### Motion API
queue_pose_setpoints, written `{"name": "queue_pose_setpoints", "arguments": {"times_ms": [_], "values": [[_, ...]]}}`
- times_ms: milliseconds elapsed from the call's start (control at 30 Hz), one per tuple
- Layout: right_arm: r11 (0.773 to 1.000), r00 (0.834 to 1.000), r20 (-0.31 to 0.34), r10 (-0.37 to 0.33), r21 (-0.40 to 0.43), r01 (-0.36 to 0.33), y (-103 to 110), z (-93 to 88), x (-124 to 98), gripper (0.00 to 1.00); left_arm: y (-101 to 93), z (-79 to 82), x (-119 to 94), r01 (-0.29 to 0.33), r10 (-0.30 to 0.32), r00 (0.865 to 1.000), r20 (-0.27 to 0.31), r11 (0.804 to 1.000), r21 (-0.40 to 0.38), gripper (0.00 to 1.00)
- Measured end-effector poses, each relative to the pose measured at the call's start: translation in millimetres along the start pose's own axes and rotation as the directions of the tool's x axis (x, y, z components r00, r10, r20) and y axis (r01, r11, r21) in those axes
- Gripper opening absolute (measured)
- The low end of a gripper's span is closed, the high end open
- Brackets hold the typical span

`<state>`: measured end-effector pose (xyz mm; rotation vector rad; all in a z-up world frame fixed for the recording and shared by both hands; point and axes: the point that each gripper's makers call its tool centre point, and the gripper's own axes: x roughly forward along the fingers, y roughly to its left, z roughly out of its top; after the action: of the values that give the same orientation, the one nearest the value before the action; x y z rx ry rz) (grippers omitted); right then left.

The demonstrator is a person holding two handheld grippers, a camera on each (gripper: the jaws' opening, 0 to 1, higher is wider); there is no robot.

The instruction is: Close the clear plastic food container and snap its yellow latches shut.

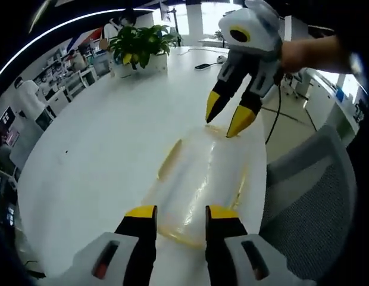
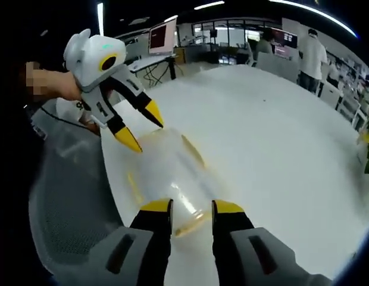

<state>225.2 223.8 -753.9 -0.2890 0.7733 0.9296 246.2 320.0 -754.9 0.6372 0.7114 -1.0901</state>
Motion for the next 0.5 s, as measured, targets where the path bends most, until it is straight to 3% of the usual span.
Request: {"name": "queue_pose_setpoints", "arguments": {"times_ms": [233, 500], "values": [[0.998, 0.999, 0.028, 0.045, -0.052, -0.043, 11.9, 15.5, 12.5, 0.24, -7.1, 7.6, 1.8, 0.024, -0.024, 1.000, 0.005, 0.999, 0.041, 0.26], [0.994, 0.997, 0.015, 0.071, -0.089, -0.069, 16.9, 22.7, 22.0, 0.25, -15.3, 15.5, 6.9, 0.035, -0.036, 0.999, 0.006, 0.995, 0.094, 0.24]]}}
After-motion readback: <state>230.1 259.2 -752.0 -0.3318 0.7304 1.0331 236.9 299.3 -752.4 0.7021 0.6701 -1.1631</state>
